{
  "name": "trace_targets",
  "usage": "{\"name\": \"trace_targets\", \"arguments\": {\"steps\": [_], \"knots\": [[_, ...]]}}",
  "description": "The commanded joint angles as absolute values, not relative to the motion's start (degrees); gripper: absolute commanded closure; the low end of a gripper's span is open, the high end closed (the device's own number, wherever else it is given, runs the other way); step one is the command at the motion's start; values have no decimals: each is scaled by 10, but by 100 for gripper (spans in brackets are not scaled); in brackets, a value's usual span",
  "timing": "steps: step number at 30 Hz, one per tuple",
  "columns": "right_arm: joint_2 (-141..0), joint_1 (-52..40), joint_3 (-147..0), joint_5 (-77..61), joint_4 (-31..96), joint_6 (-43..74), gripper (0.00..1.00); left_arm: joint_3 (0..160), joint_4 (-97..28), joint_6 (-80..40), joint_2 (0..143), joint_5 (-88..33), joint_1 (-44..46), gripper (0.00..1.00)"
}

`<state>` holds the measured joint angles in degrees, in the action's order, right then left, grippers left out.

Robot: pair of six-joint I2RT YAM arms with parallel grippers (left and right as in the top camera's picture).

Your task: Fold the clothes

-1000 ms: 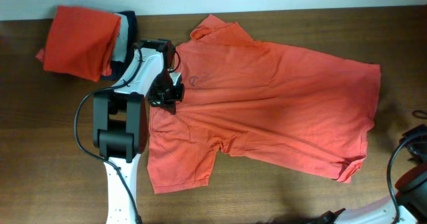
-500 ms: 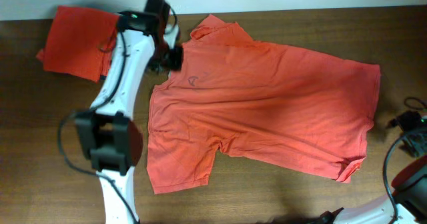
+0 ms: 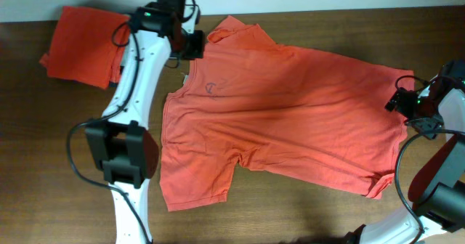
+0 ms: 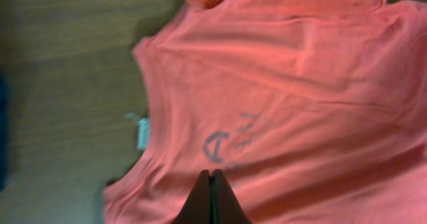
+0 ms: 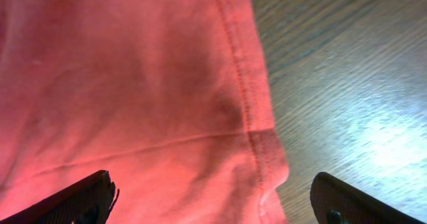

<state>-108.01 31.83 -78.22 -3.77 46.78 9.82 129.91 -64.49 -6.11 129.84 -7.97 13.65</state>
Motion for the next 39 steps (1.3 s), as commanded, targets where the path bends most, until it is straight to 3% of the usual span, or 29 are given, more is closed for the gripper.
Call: {"name": "trace_targets", "arguments": {"steps": [1, 6, 23, 33, 39], "knots": [[-1081, 319, -792, -10, 467, 93, 1, 1297, -592, -67, 1304, -81, 152, 100], [-1081, 319, -792, -10, 467, 93, 1, 1294, -504, -66, 1323, -47, 167, 100], [-1081, 319, -792, -10, 467, 93, 2, 1294, -392, -66, 1463, -1, 173, 99], [-1081, 319, -792, -10, 467, 93, 1, 1294, -410, -66, 1508, 0, 175, 99], [-1081, 319, -792, -10, 467, 93, 1, 1294, -499, -67, 1508, 0, 175, 99]]}}
